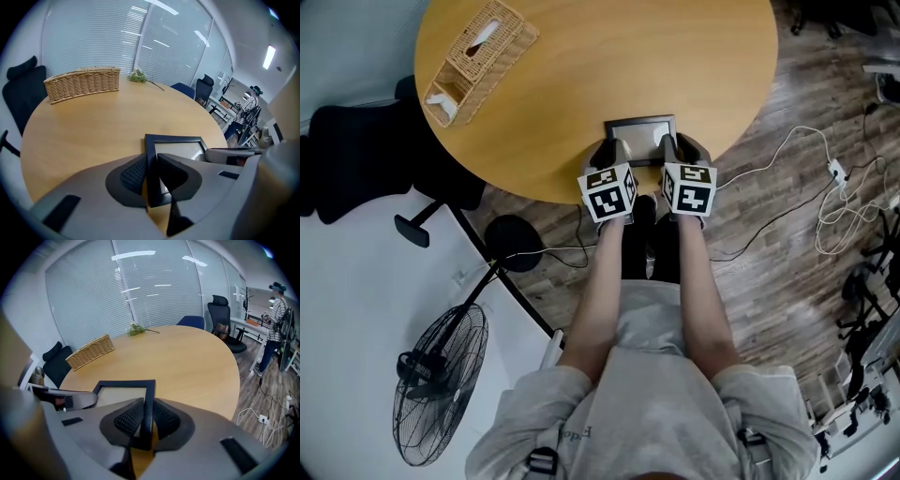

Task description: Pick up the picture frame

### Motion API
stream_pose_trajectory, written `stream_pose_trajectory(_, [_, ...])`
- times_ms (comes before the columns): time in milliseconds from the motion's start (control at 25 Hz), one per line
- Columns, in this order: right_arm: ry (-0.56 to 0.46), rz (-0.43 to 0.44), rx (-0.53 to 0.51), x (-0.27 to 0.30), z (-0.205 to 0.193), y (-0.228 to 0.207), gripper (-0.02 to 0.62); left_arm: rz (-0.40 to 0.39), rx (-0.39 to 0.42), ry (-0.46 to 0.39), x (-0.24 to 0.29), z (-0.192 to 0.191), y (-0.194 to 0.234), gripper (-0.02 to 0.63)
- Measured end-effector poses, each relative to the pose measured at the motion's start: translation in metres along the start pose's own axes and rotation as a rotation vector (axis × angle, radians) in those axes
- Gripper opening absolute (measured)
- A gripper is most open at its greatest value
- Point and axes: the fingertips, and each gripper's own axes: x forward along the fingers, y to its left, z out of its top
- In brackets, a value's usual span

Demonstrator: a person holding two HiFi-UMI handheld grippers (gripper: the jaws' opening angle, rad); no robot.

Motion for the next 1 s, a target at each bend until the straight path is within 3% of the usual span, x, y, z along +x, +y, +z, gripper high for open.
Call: stream_pose_trajectory(1000, [-0.196,-0.025,-0.032,-0.066,0.086,0.012,0.069,-0.053,0.035,-0.19,-0.064,0.083,-0.026,0.087])
